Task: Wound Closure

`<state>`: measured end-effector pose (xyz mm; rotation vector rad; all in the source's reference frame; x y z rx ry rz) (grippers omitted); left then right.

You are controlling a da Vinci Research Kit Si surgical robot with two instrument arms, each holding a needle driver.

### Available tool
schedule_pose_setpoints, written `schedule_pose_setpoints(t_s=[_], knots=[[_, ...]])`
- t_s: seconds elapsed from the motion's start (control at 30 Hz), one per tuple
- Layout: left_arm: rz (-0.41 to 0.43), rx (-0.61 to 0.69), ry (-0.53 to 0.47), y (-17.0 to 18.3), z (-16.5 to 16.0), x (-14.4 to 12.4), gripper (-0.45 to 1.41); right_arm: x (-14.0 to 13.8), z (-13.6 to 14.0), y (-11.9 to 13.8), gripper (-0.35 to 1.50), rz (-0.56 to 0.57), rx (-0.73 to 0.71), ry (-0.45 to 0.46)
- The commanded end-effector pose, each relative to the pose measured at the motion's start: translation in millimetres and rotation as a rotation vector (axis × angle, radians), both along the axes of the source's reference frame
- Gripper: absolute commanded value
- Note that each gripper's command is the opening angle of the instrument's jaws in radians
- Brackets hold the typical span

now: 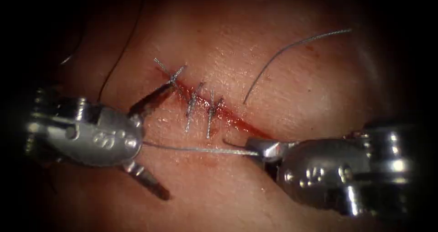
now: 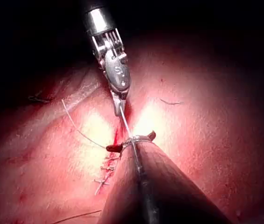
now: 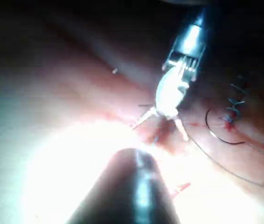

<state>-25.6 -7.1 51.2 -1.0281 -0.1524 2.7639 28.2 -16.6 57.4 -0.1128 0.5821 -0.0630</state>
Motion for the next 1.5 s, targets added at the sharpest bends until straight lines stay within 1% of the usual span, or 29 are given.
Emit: schedule_pose_setpoints(t_s=[0.03, 0.1, 0.13, 0.2, 0.23, 0.33, 0.37, 0.43, 0.53, 0.63, 0.67, 0.8, 1.03, 1.1, 1.13, 1.27, 1.3, 1.33, 1.37, 1.4, 1.43, 1.5], knots=[[0.018, 0.002, -0.002, -0.7, 0.8, 0.9, 1.16, -0.5, 0.1, -0.5, -0.35, -0.006, 0.005, 0.008], [0.028, 0.0, -0.002, -0.7, 1.4, 2.5, 1.16, -1.3, -0.4, -0.5, -0.35, -0.008, 0.005, 0.016], [0.037, -0.002, 0.003, -0.4, 2.1, 3.9, 1.16, -2.0, -1.0, -0.5, -0.35, -0.008, 0.004, 0.025], [0.084, -0.017, 0.014, 0.6, 3.6, 5.8, 1.15, -3.1, -1.8, -0.4, -0.35, -0.008, 0.003, 0.041], [0.11, -0.038, 0.013, 1.1, 4.3, 6.5, 1.15, -3.4, -2.0, -0.3, -0.35, -0.009, 0.003, 0.044], [0.144, -0.071, 0.011, 2.2, 5.9, 7.2, 1.13, -3.6, -2.3, -0.4, -0.35, -0.008, 0.001, 0.045], [0.148, -0.077, 0.012, 2.4, 6.3, 7.2, 1.13, -3.6, -2.3, -0.4, -0.35, -0.008, 0.001, 0.045], [0.167, -0.105, 0.013, 2.8, 7.9, 6.7, 1.06, -3.3, -2.3, -0.5, -0.35, -0.006, -0.001, 0.042], [0.186, -0.105, -0.013, 2.6, 9.6, 5.6, 1.06, -3.1, -2.3, -0.5, -0.35, -0.004, -0.001, 0.041], [0.201, -0.098, -0.039, 2.3, 10.6, 4.5, 1.06, -3.1, -2.3, -0.4, -0.35, -0.003, -0.001, 0.041], [0.208, -0.1, -0.041, 2.1, 10.7, 3.9, 1.03, -3.1, -2.2, -0.3, -0.35, -0.003, -0.001, 0.04], [0.212, -0.127, -0.06, 2.2, 10.3, 3.3, 0.93, -3.1, -2.2, -0.3, -0.35, -0.003, -0.001, 0.04], [0.196, -0.156, -0.093, 2.3, 8.9, 3.0, 0.91, -2.8, -2.0, -0.2, -0.35, 0.0, -0.002, 0.038], [0.196, -0.156, -0.093, 1.6, 8.4, 2.8, 0.67, -2.6, -2.0, -0.2, -0.35, 0.002, -0.002, 0.037], [0.194, -0.157, -0.095, 1.5, 8.3, 2.7, 0.61, -2.6, -2.0, -0.2, -0.35, 0.002, -0.002, 0.037], [0.19, -0.16, -0.098, 1.2, 8.1, 2.6, 0.59, -2.6, -1.9, -0.2, -0.35, 0.002, -0.002, 0.037], [0.19, -0.16, -0.098, 1.2, 8.1, 2.7, 0.56, -2.6, -1.9, -0.2, -0.35, 0.002, -0.002, 0.037], [0.191, -0.16, -0.099, 1.1, 8.1, 2.7, 0.47, -2.6, -1.9, -0.2, -0.35, 0.002, -0.002, 0.037], [0.191, -0.16, -0.099, 1.1, 8.0, 2.7, 0.27, -2.6, -1.9, -0.2, -0.35, 0.002, -0.002, 0.037], [0.192, -0.16, -0.1, 1.1, 8.0, 2.9, -0.37, -2.6, -1.9, -0.1, -0.35, 0.002, -0.002, 0.037], [0.193, -0.16, -0.1, 1.0, 8.0, 2.9, -0.45, -2.7, -1.9, -0.1, -0.35, 0.004, -0.003, 0.038], [0.195, -0.159, -0.102, 0.9, 7.8, 3.2, -0.45, -2.7, -1.9, 0.0, -0.35, 0.004, -0.003, 0.038]])
